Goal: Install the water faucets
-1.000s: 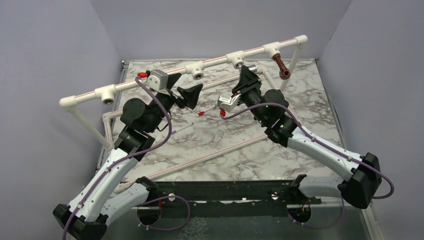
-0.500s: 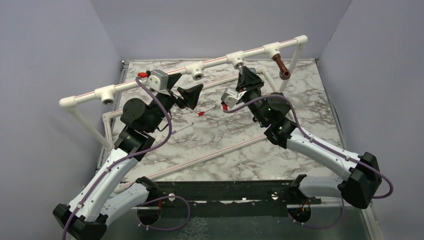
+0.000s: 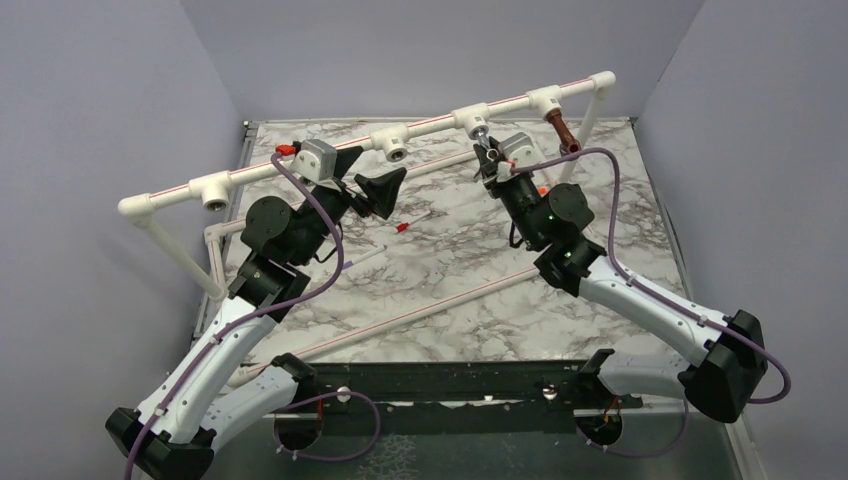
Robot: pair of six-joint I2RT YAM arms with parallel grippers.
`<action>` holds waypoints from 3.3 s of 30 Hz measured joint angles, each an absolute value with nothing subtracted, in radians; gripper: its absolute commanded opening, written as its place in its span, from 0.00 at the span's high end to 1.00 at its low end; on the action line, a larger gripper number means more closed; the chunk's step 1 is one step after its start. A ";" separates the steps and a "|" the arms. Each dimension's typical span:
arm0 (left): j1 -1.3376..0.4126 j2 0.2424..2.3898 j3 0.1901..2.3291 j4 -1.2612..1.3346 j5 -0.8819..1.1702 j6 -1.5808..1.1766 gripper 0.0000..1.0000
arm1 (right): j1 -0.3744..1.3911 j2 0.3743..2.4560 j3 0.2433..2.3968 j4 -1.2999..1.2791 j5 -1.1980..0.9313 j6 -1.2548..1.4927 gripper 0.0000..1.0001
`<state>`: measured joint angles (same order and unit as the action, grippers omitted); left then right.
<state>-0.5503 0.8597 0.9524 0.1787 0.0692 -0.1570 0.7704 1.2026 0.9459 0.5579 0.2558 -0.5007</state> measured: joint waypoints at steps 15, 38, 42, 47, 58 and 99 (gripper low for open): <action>-0.550 0.860 0.952 0.179 0.066 -0.157 0.04 | 0.766 1.196 0.956 0.537 0.427 0.382 1.00; -0.554 0.860 0.952 0.179 0.067 -0.157 0.04 | 0.779 1.132 0.902 0.400 0.609 1.494 1.00; -0.554 0.860 0.952 0.179 0.066 -0.157 0.04 | 0.779 1.142 0.902 0.403 0.612 1.570 0.99; -0.554 0.860 0.952 0.179 0.063 -0.156 0.04 | 0.779 1.145 0.902 0.402 0.614 1.603 0.76; -0.554 0.862 0.952 0.179 0.063 -0.156 0.04 | 0.773 1.116 0.890 0.340 0.658 1.627 0.39; -0.554 0.866 0.952 0.178 0.062 -0.155 0.04 | 0.772 0.832 0.950 0.022 0.114 -0.530 0.23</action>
<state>-0.5541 0.8661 0.9524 0.1783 0.0620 -0.1551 0.7719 0.8322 0.9501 0.0216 0.1139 -0.5297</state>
